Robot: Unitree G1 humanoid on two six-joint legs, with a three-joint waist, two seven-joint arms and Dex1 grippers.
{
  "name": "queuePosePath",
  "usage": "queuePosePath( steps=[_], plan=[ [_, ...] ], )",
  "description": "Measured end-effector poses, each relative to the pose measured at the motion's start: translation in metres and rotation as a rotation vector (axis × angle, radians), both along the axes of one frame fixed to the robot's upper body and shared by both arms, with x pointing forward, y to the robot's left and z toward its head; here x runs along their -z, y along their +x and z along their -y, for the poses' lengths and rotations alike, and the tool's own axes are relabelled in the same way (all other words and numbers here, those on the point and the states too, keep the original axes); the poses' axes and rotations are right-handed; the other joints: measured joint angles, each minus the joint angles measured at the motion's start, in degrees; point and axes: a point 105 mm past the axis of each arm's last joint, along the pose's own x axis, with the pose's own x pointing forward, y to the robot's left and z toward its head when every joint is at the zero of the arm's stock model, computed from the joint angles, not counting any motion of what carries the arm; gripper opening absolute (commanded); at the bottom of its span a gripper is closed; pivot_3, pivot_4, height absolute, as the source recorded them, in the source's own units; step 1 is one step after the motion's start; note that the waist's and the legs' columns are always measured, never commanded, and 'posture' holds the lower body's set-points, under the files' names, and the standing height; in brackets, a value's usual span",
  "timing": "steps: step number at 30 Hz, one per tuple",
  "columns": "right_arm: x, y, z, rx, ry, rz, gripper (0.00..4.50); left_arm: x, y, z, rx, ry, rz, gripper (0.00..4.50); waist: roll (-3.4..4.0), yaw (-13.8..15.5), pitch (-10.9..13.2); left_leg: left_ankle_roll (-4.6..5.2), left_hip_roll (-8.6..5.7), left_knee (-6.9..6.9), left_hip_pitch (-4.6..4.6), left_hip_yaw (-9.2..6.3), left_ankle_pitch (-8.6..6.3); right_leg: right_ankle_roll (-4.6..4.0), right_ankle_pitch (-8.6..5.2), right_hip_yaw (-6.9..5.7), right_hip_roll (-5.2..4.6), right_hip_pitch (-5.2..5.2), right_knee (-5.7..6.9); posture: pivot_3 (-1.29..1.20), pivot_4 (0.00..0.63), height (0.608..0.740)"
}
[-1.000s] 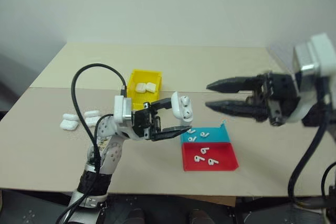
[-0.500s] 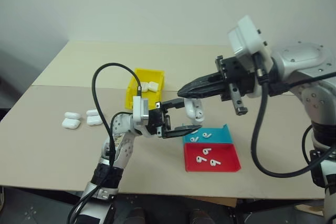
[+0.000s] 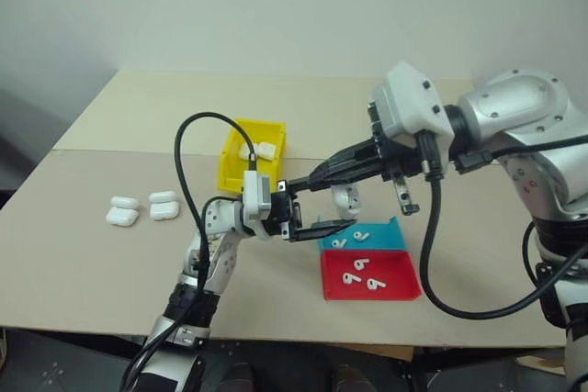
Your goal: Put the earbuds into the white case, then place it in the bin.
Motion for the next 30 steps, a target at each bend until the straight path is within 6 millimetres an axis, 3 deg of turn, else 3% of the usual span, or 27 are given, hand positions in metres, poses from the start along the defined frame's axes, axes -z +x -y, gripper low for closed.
queuePosePath(
  steps=[8, 15, 18, 22, 26, 28, 30],
  plan=[
    [-0.003, 0.003, 0.011, 0.03, 0.004, 0.006, 0.02, -0.004, 0.0, -0.005, -0.006, -0.034, -0.002, 2.73, 0.01, 0.0, 0.0, 0.0, 0.0, 0.01, 0.01, 0.01, 0.0, 0.0, 0.0, 0.01, -0.01, 0.01, 0.02, 0.0, 0.15, 0.74],
    [-0.041, 0.0, 0.024, 0.044, 0.238, 0.051, 0.02, -0.018, -0.003, -0.013, -0.059, -0.08, 0.006, 2.73, 0.01, 0.0, 0.0, 0.0, 0.0, 0.01, 0.01, 0.0, 0.0, 0.0, 0.0, 0.01, -0.01, 0.03, 0.02, 0.0, 0.15, 0.74],
    [-0.042, 0.007, 0.037, 0.129, 0.318, 0.046, 0.02, -0.026, 0.007, -0.026, -0.192, -0.053, -0.045, 2.73, 0.01, 0.0, 0.0, 0.0, 0.0, 0.01, 0.03, -0.03, 0.0, 0.0, 0.01, 0.01, -0.01, 0.04, 0.06, 0.0, 0.15, 0.74],
    [-0.015, 0.014, 0.056, 0.278, 0.405, -0.036, 0.02, -0.051, 0.041, -0.046, -0.522, -0.061, -0.137, 2.73, 0.0, 0.5, 0.0, 0.01, -0.03, 0.03, 0.02, -0.08, 0.01, 0.03, 0.02, -0.04, -0.03, 0.08, 0.05, 0.0, 0.15, 0.74],
    [0.017, 0.013, 0.057, 0.385, 0.462, -0.136, 0.02, -0.078, 0.097, -0.075, -0.987, -0.165, -0.23, 2.73, -0.01, 1.1, 0.0, 0.01, -0.11, 0.05, 0.02, -0.14, 0.01, 0.06, 0.04, -0.03, -0.03, 0.08, 0.06, 0.0, 0.15, 0.74],
    [0.025, 0.01, 0.055, 0.413, 0.466, -0.158, 0.02, -0.071, 0.115, -0.091, -1.139, -0.133, -0.254, 2.73, 0.03, 0.8, 0.0, 0.01, -0.11, 0.0, 0.03, -0.1, 0.01, 0.06, 0.04, 0.01, -0.02, 0.04, 0.05, 0.0, 0.15, 0.74],
    [0.026, 0.009, 0.054, 0.435, 0.477, -0.153, 0.02, -0.047, 0.129, -0.1, -1.227, -0.03, -0.299, 2.73, 0.04, 0.5, 0.0, 0.0, -0.11, -0.03, 0.02, -0.09, 0.02, 0.06, 0.04, 0.01, -0.02, 0.0, 0.06, 0.0, 0.15, 0.74]
  ],
)
